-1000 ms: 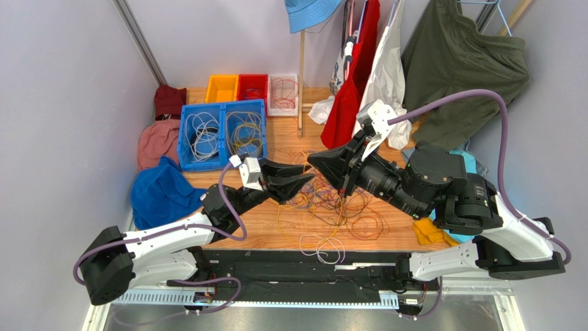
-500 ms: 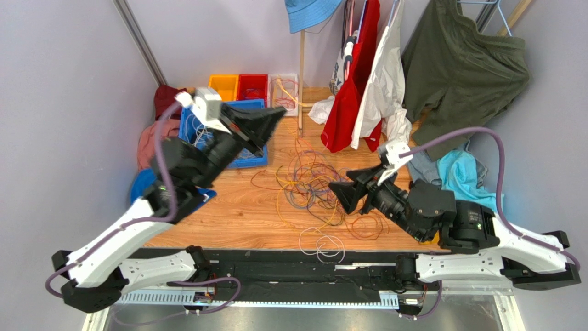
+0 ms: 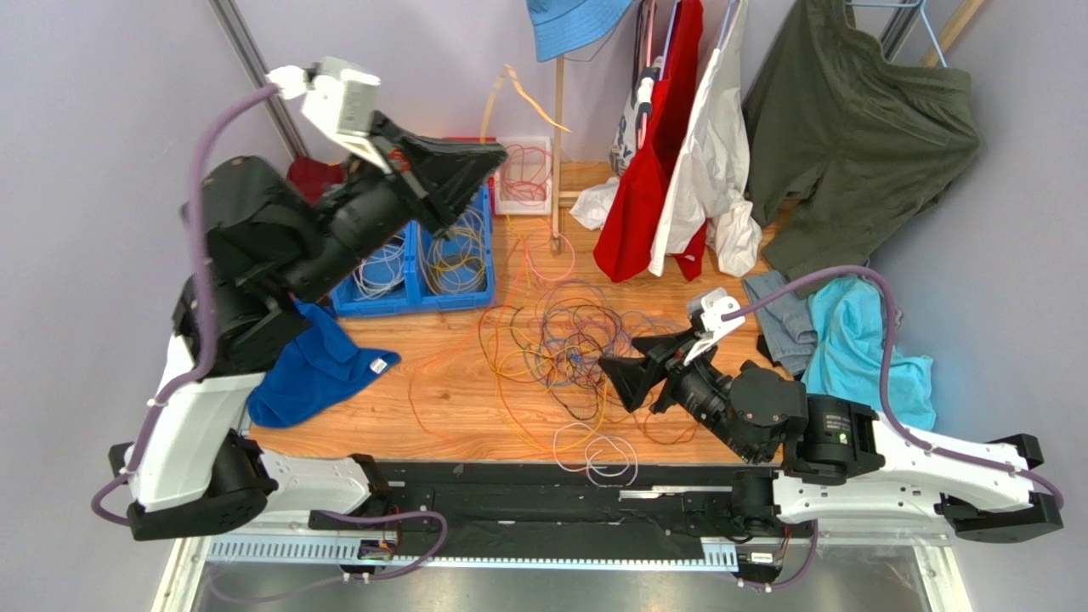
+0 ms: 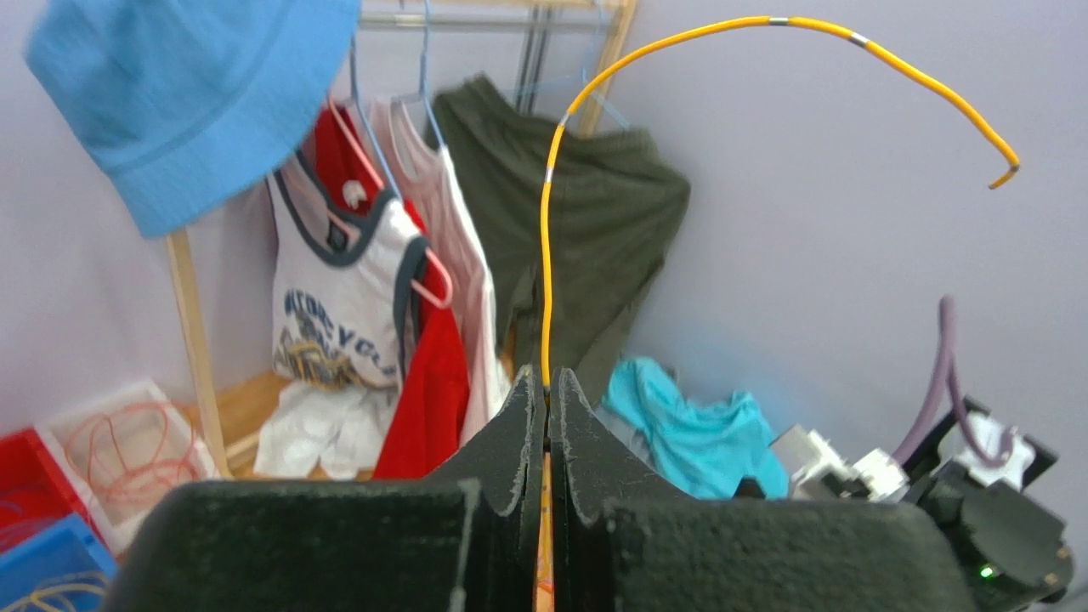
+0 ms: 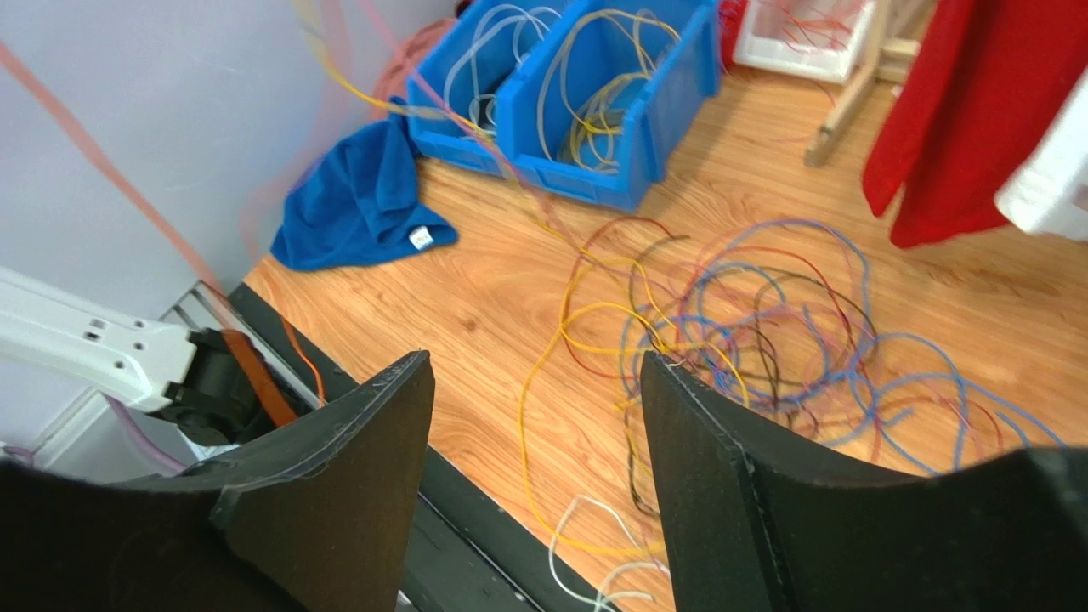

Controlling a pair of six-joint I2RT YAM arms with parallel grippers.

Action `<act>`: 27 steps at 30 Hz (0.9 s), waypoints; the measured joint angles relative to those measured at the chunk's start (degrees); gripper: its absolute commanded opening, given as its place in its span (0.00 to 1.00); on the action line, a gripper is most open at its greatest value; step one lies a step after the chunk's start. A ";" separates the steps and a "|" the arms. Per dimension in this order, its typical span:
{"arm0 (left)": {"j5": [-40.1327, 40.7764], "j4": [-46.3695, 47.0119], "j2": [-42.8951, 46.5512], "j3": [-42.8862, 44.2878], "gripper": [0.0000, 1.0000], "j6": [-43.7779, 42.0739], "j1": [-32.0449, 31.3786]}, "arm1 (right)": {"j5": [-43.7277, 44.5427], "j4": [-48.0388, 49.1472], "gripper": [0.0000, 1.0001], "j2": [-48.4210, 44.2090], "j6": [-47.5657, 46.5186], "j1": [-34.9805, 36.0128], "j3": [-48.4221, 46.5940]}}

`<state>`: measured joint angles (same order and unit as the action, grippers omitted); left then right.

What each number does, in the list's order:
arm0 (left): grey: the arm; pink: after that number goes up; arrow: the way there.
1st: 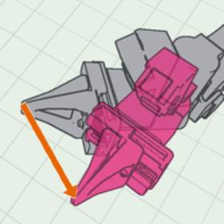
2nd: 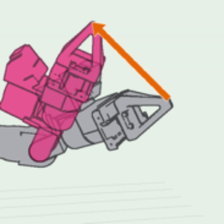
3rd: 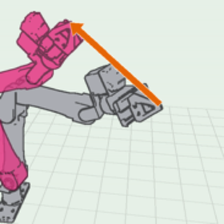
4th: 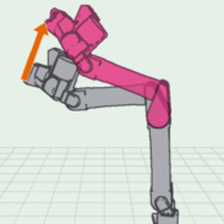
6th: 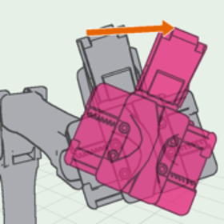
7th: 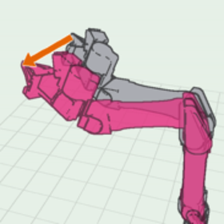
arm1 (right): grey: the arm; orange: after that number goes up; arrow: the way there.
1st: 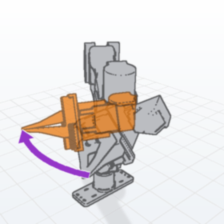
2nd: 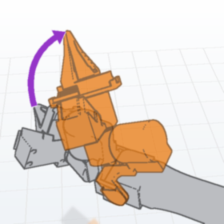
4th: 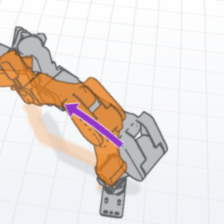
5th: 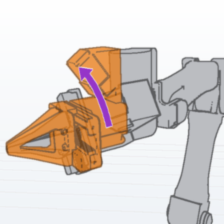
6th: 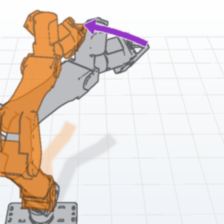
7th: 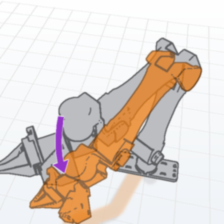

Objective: Untangle the cables

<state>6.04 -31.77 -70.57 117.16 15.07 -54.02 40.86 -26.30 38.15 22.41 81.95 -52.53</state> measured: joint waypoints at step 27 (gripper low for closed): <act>-4.92 -4.13 -2.67 -11.65 0.00 1.07 0.00 | -3.50 18.14 0.41 14.16 -9.77 -5.14 -2.29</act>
<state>1.13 -35.90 -73.23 105.51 16.14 -54.02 37.36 -8.16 52.31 12.64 76.82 -54.83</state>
